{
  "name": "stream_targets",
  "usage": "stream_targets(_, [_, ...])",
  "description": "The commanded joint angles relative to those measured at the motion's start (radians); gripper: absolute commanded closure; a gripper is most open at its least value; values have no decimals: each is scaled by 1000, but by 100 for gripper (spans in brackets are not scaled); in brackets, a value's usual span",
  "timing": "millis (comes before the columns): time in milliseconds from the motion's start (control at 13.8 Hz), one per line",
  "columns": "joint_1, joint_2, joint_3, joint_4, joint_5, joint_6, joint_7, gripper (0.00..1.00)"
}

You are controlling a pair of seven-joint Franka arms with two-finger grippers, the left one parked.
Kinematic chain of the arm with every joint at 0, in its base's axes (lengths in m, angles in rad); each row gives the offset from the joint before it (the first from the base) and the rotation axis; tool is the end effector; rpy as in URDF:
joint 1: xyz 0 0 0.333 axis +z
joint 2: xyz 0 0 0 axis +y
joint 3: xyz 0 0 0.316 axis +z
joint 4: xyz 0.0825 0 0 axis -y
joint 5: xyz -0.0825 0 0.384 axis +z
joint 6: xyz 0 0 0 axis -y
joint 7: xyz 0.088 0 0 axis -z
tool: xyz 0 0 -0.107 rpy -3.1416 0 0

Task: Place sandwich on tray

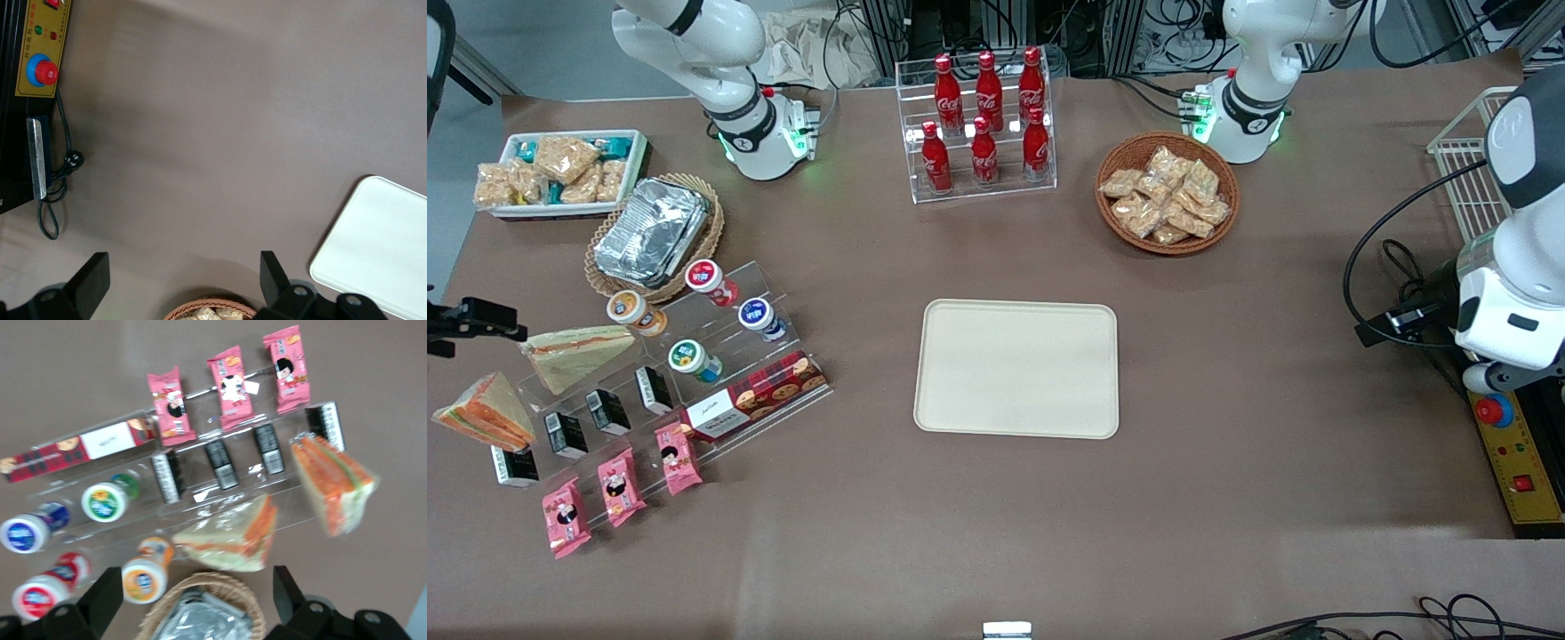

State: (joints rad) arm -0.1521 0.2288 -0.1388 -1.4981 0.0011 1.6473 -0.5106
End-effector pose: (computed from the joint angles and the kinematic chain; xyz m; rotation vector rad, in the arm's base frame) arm 0.5992 -0.1705 0.5314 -3.1174 -0.3473 0.1305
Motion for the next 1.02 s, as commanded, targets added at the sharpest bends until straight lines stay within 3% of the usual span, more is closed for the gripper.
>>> stream_targets(0, [-41,23,5,-4,-21,77,-136,0])
stream_targets(581, [-142,122,2,-10,-59,242,-486,0])
stream_targets(944, [-164,208,2,-4,-47,334,-545,0])
